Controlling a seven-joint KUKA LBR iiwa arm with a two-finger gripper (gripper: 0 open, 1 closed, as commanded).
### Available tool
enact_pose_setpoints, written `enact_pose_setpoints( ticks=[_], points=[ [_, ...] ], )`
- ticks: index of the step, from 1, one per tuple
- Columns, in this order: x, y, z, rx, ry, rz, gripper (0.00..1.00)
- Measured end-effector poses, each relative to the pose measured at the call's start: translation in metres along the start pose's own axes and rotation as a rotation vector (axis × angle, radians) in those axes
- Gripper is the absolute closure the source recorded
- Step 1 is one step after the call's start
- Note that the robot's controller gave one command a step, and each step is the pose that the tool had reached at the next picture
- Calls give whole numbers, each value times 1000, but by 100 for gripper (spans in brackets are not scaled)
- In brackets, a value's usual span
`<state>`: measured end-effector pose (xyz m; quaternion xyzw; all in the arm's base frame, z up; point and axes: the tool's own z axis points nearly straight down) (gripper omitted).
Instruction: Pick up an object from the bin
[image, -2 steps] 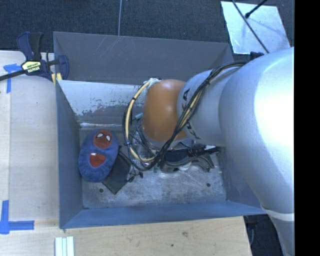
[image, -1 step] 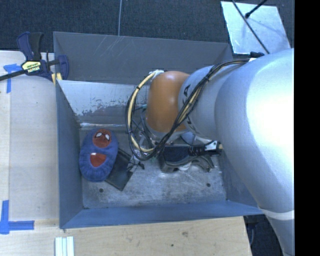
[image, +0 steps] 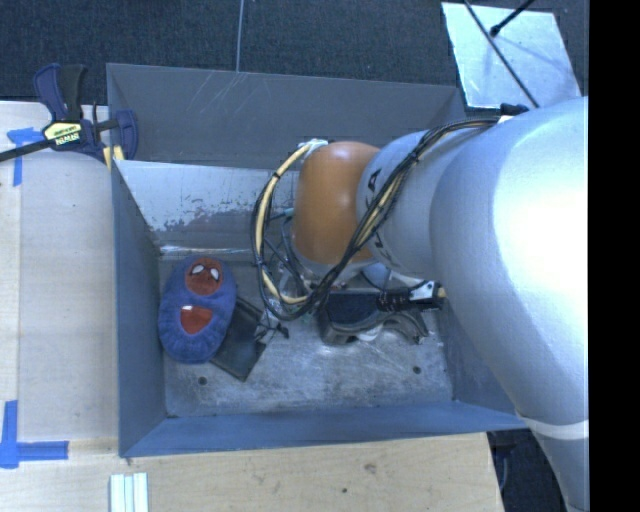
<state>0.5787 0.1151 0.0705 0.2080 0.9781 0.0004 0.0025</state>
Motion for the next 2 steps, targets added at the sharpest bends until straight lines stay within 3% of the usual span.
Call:
enact_pose_setpoints(
  ticks=[1,2],
  points=[
    [-34,0,0,1,1,454,0],
    [-34,1,-1,1,0,450,100]
  ],
)
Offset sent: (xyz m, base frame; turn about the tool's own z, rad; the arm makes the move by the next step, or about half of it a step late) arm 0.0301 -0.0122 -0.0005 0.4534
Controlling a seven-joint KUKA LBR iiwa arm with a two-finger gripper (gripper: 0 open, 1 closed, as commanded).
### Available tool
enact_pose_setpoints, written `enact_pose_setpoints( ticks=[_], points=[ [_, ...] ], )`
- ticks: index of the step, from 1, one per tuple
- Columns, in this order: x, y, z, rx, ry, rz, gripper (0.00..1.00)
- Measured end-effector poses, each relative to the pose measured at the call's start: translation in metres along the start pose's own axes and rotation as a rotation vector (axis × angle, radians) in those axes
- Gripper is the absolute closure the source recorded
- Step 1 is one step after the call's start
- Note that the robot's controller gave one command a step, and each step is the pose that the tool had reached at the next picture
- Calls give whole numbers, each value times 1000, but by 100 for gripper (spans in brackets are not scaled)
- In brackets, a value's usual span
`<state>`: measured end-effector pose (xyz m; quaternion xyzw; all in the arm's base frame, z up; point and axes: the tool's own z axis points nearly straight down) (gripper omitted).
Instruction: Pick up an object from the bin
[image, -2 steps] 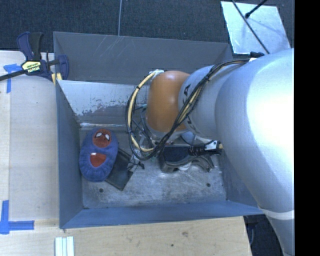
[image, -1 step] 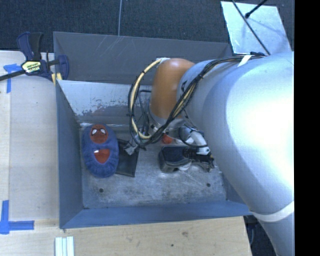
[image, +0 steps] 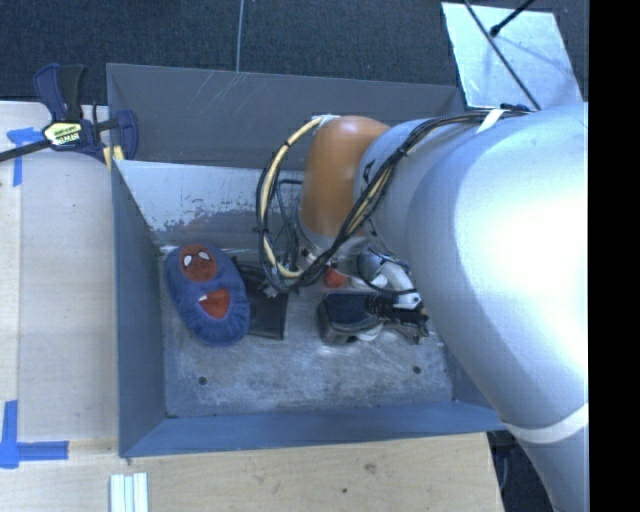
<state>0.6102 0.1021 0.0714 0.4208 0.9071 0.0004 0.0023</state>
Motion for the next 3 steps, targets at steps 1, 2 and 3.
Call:
enact_pose_setpoints(
  ticks=[1,2,3],
  points=[
    [-3,2,-79,-5,-1,-4,100],
    [-4,2,-100,-2,0,-8,100],
    [-6,3,-123,-2,0,-14,100]
  ],
)
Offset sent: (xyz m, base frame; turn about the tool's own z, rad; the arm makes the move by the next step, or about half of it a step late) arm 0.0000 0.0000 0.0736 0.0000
